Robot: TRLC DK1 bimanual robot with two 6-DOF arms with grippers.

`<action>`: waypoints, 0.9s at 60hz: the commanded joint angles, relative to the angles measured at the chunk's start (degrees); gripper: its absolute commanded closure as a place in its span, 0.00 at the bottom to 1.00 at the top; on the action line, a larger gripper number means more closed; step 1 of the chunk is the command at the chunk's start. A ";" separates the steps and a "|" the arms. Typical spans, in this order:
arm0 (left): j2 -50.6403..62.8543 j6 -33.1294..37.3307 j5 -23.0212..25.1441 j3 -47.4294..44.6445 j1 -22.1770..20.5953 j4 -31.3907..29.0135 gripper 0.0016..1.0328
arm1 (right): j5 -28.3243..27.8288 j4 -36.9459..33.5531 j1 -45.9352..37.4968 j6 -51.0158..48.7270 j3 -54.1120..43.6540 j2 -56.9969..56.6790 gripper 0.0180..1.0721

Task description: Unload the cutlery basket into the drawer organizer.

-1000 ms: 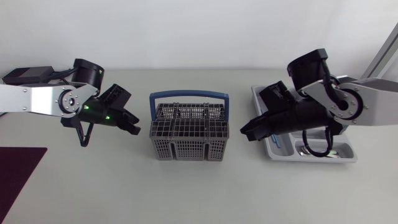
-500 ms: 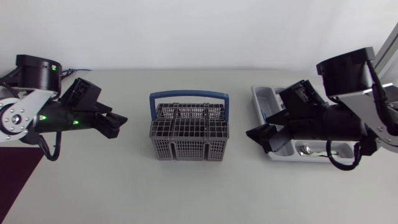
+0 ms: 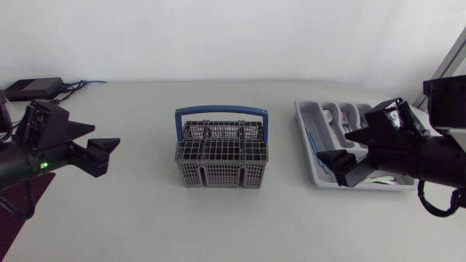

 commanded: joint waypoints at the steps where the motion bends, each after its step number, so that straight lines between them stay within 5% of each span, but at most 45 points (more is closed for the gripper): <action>1: -5.31 -0.62 0.11 -3.31 0.48 0.50 0.05 | 0.56 -1.23 -0.62 -1.59 -2.30 -1.51 0.04; 24: -19.11 -1.41 -0.50 -10.96 5.31 0.85 0.05 | 1.97 -1.67 -6.77 -2.30 -6.87 -10.38 0.05; 54: -35.75 -4.35 -2.61 -19.52 5.86 1.96 0.05 | 3.00 3.77 -12.61 -1.53 -15.08 -25.18 0.05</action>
